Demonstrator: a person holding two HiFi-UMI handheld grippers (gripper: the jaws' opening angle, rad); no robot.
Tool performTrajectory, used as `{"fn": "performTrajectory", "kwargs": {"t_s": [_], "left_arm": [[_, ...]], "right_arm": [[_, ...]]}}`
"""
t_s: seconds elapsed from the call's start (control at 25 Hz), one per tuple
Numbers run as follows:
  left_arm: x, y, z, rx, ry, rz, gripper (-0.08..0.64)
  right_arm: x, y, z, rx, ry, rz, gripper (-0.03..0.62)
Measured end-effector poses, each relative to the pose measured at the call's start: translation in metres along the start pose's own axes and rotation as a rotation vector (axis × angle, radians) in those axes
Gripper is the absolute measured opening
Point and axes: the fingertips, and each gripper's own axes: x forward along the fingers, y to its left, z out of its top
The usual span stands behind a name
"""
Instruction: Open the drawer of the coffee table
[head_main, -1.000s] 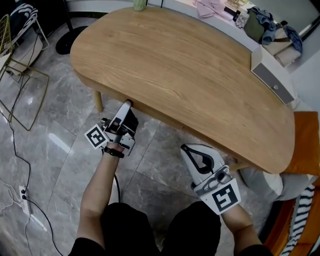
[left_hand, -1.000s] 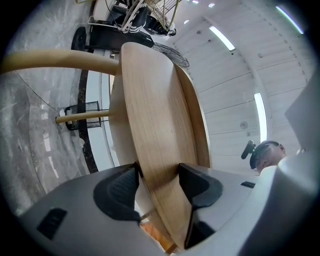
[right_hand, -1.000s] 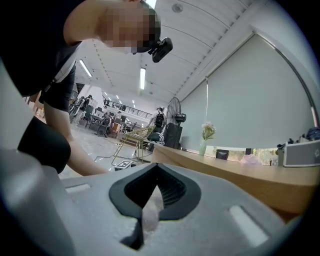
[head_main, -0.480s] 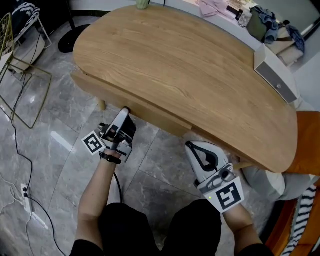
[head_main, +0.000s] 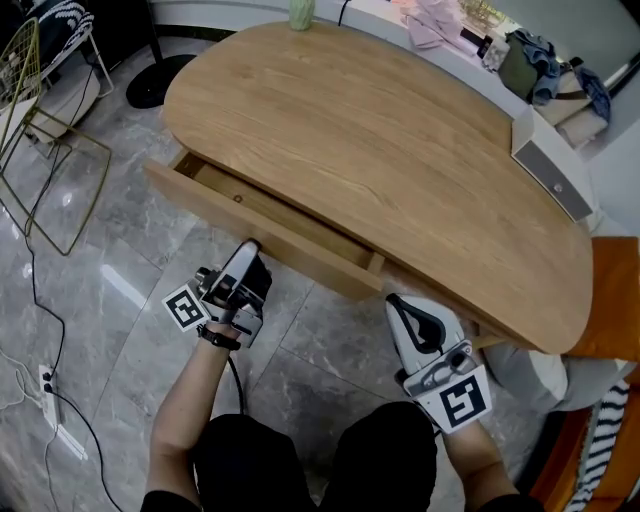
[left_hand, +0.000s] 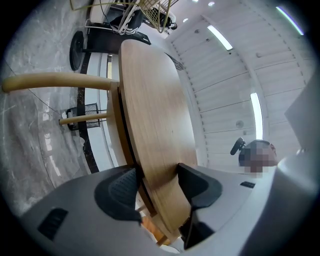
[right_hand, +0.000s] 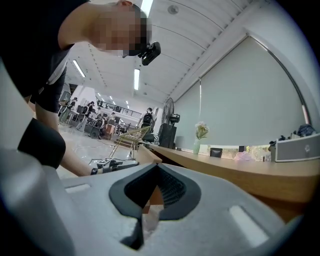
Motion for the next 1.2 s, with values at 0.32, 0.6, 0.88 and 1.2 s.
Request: {"fn": "performTrajectory", "kwargs": {"t_s": [0.32, 0.6, 0.88, 1.2], "left_arm": [[-0.015, -0.011, -0.002, 0.013, -0.014, 0.0, 0.219], [-0.032, -0.028, -0.006, 0.034, -0.002, -0.017, 0.215], [-0.053, -0.038, -0.007, 0.086, 0.003, -0.017, 0.219], [-0.067, -0.051, -0.012, 0.049, -0.012, -0.013, 0.222]], "right_arm": [[-0.01, -0.004, -0.015, -0.029, 0.042, -0.001, 0.005], [-0.007, -0.007, -0.007, -0.013, 0.01, -0.006, 0.005], [-0.002, -0.005, -0.004, -0.018, 0.01, 0.0, 0.005], [0.001, -0.005, -0.006, -0.019, 0.022, 0.001, 0.005]]}}
